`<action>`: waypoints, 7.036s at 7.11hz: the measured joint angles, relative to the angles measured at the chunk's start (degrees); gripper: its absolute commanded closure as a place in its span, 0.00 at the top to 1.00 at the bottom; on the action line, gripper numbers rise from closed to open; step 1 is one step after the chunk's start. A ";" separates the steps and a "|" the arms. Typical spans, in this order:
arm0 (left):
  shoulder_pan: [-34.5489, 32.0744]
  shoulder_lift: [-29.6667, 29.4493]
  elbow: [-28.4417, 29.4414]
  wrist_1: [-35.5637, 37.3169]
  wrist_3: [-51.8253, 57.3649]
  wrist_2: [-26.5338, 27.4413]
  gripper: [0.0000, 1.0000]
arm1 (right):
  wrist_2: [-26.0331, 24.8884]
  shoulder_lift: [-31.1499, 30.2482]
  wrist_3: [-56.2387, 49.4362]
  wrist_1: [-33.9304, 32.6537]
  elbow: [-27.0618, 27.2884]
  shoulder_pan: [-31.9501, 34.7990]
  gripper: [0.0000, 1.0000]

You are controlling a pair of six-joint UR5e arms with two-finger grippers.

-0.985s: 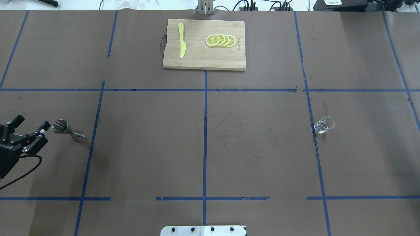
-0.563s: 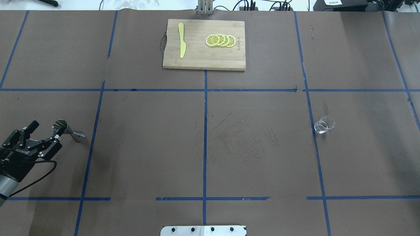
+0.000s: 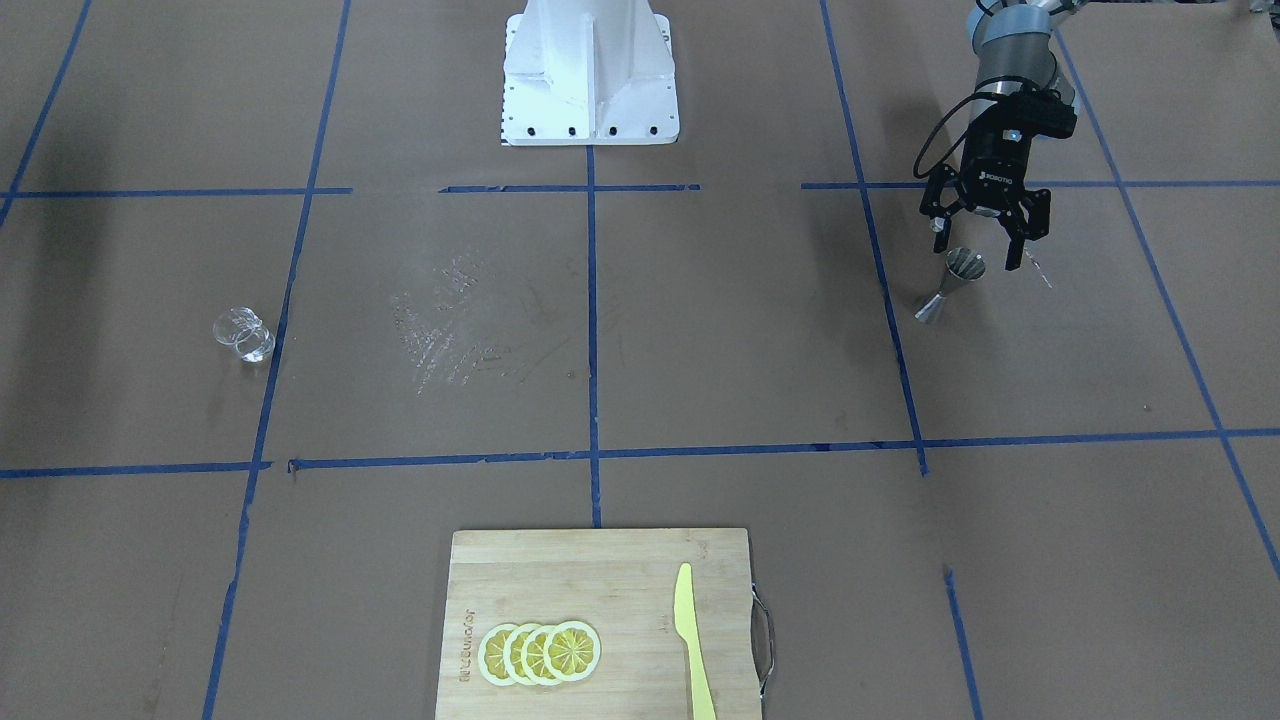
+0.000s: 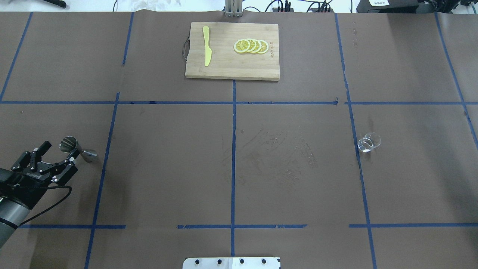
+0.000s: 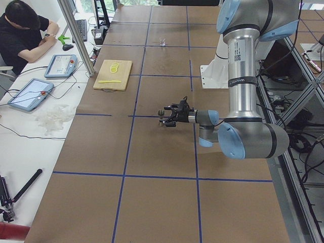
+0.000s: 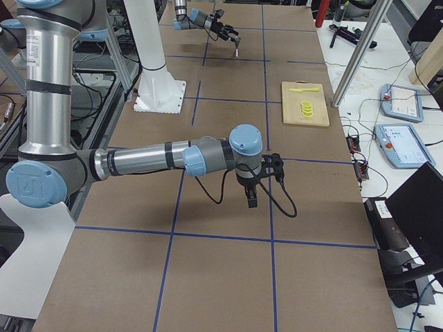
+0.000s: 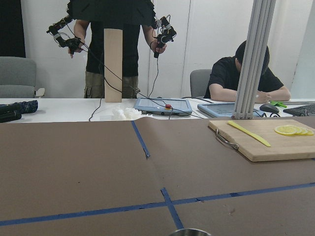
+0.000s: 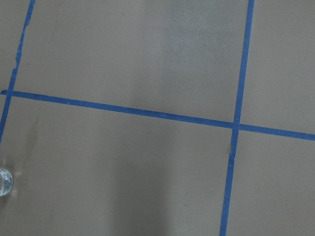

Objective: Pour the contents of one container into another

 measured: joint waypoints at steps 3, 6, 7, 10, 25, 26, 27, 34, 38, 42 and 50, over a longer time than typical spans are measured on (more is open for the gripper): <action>0.44 -1.05 1.37 0.14 0.59 -0.10 0.98 | -0.06 0.04 0.00 0.00 -0.02 0.00 1.00; 0.56 -3.57 4.24 0.17 0.74 -0.35 0.94 | -0.09 0.05 0.00 0.00 -0.02 0.00 1.00; 0.60 -4.08 4.76 0.07 1.15 -0.54 0.93 | -0.09 0.05 0.00 0.00 -0.02 0.00 1.00; 0.58 -4.42 5.40 -0.44 3.42 -1.41 0.90 | -0.14 0.05 0.00 0.00 -0.02 0.00 1.00; -3.22 -4.85 7.31 -0.53 3.22 -7.97 0.64 | -0.18 0.22 -0.02 0.06 0.14 0.12 1.00; -3.17 -4.87 7.41 -0.53 3.22 -7.96 0.64 | -0.18 0.23 -0.05 0.08 0.15 0.20 1.00; -3.11 -4.87 7.47 -0.53 3.22 -7.96 0.64 | -0.17 0.23 -0.08 0.07 0.15 0.23 1.00; -2.86 -5.02 7.39 -0.64 3.06 -7.96 0.00 | -0.17 0.14 -0.09 0.06 0.16 0.26 1.00; -2.90 -4.15 7.14 -5.78 4.51 -12.18 0.00 | -0.16 0.21 -0.01 0.09 0.16 0.36 1.00; -3.45 -4.06 7.08 -14.30 17.53 -15.80 0.00 | -0.17 0.23 0.00 0.01 0.14 0.69 1.00; -24.33 -19.04 6.91 -7.33 40.87 -59.43 0.00 | -0.25 -0.69 0.27 -0.05 -0.19 2.45 1.00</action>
